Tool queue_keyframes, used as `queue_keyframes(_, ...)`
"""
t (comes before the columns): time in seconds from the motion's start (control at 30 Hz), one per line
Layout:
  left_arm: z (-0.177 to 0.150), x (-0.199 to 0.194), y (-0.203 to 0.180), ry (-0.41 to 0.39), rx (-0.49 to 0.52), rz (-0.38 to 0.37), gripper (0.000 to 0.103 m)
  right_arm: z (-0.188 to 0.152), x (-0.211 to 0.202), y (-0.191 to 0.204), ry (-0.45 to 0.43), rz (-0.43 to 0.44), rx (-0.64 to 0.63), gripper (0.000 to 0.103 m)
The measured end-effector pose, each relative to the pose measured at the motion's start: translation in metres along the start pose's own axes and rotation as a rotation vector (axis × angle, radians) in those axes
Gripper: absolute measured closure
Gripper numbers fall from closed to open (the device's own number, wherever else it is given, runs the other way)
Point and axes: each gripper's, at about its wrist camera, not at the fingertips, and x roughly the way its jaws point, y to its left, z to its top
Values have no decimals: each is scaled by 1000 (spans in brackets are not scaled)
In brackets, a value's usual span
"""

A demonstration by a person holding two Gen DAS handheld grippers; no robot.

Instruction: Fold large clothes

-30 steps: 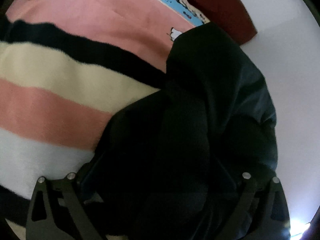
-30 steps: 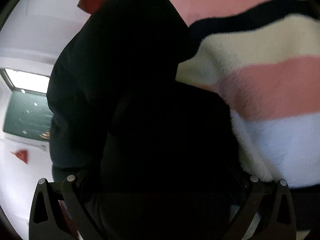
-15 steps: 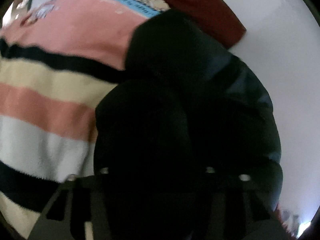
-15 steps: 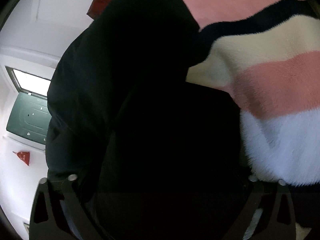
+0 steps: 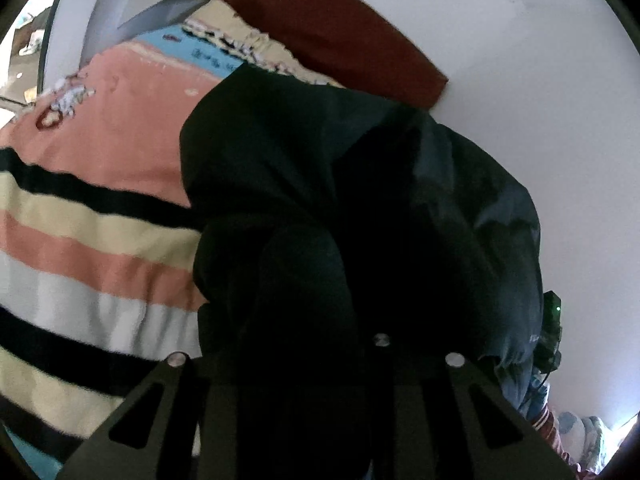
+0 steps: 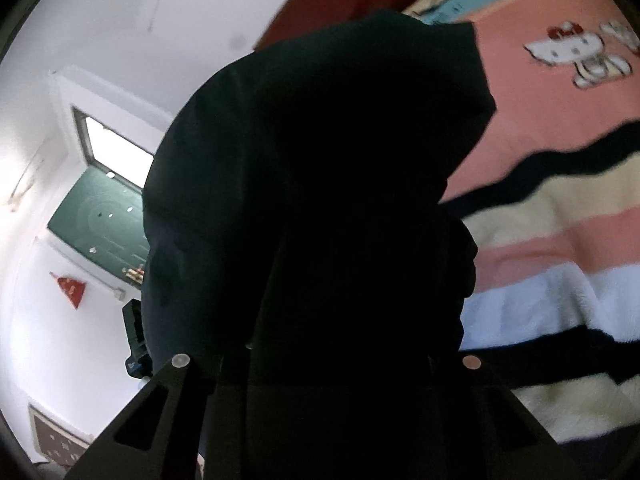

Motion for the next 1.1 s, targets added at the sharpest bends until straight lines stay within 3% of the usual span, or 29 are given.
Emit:
queue_keyframes(0.23, -11, -53, 22, 42, -10, 1, 84, -17, -21, 37, 30, 2, 24, 78)
queue_keyframes(0.37, -23, -35, 43, 112, -45, 26, 84, -24, -19, 26, 61, -40, 55, 78)
queue_keyframes(0.47, -31, -16, 66, 119, -53, 51, 82, -29, -4, 1, 92, -107, 77, 76)
queue_keyframes(0.6, -26, -15, 98, 148, -95, 17, 72, -28, -2, -34, 86, -182, 150, 56)
queue_keyframes(0.73, -20, -27, 128, 189, -141, -70, 64, -27, -16, -48, 32, -279, 184, 19)
queue_keyframes(0.87, -9, -61, 149, 139, -175, -70, 58, -20, -40, -47, -42, -368, 193, 17)
queue_keyframes(0.97, -2, -92, 159, 72, -182, -8, 56, -19, -53, -30, -78, -406, 152, 17)
queue_keyframes(1.1, -10, -124, 154, 42, -158, 64, 56, -26, -69, 7, -86, -423, 32, 17)
